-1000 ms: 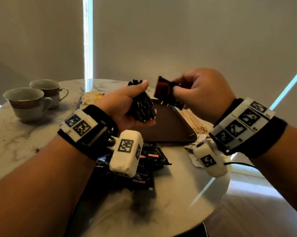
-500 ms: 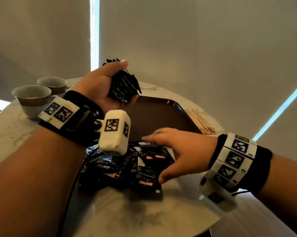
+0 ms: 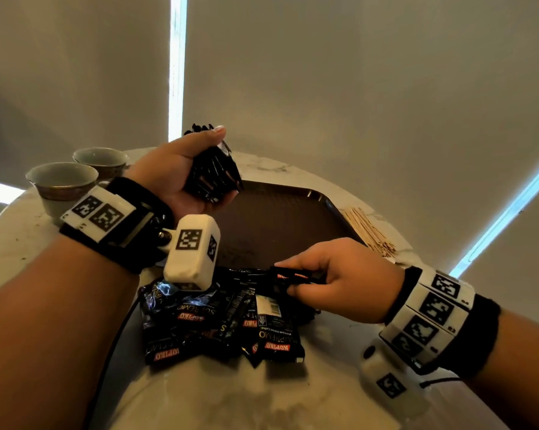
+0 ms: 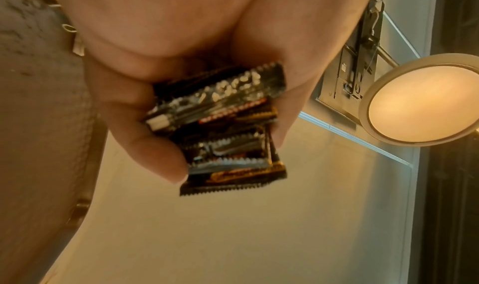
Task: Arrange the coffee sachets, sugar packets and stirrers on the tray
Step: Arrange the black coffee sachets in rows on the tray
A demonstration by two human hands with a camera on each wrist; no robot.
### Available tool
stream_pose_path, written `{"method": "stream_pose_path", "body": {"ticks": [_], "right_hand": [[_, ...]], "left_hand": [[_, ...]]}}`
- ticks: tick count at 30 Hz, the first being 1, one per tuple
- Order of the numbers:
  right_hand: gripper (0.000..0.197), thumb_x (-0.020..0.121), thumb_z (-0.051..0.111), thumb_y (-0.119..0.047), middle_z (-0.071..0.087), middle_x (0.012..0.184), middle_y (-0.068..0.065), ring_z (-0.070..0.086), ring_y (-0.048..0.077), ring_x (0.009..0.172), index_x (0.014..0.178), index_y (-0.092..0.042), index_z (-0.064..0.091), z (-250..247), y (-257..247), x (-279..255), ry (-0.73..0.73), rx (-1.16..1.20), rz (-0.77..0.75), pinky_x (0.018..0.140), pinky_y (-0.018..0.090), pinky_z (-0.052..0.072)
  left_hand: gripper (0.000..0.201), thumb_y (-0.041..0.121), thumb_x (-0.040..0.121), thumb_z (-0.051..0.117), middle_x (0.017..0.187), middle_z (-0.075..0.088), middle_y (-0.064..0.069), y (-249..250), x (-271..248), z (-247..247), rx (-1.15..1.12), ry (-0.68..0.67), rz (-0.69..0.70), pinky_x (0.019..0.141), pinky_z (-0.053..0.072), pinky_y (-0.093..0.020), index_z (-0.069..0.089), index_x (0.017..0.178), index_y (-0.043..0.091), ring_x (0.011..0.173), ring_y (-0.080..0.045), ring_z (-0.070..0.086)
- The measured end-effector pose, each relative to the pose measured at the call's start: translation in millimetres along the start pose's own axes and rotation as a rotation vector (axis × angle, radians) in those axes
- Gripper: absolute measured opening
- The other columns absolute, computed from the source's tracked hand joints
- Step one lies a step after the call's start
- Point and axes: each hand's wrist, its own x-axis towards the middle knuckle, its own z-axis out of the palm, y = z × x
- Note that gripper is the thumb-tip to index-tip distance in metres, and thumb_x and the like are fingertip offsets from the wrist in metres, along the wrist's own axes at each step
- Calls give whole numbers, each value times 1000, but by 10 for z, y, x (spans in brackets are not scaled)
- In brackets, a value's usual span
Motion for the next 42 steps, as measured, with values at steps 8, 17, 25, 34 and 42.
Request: {"method": "stream_pose_path", "body": {"ticks": [8, 17, 25, 34, 42], "right_hand": [[33, 100, 53, -30, 64, 79, -22, 63, -1, 79, 130, -39, 64, -9, 57, -18, 101, -249, -68, 69, 15, 51], [35, 97, 57, -23, 70, 80, -21, 65, 2, 75, 124, -44, 66, -144, 108, -23, 199, -256, -82, 67, 25, 53], [28, 93, 61, -21, 72, 83, -24, 67, 6, 69, 100, -46, 72, -549, 98, -21, 556, -103, -45, 65, 36, 53], [26, 94, 65, -13, 73, 106, -16, 65, -12, 95, 117, -21, 75, -429, -331, 634, 785, 102, -268, 80, 7, 49], [34, 95, 60, -22, 70, 124, -8, 63, -1, 114, 128, -19, 69, -377, -406, 1228, 676, 297, -456, 98, 31, 54]], "left_hand": [[55, 40, 75, 73, 89, 64, -8, -43, 1, -80, -35, 0, -35, 56, 59, -34, 55, 119, 11, 76, -21, 69], [58, 39, 76, 74, 98, 63, -12, -69, -26, -113, -39, 24, -51, 57, 59, -37, 54, 123, 11, 78, -24, 68], [55, 44, 77, 71, 95, 65, -16, -78, -5, -92, 3, -7, -68, 79, 59, -58, 58, 113, 5, 90, -31, 69], [66, 54, 83, 58, 123, 70, -17, -195, -42, 162, -147, -141, 13, 78, 61, -54, 63, 133, 11, 111, -35, 68], [56, 60, 86, 60, 105, 67, -15, 150, 133, 82, -200, -236, 173, 109, 43, -58, 68, 101, 7, 104, -33, 63]]}}
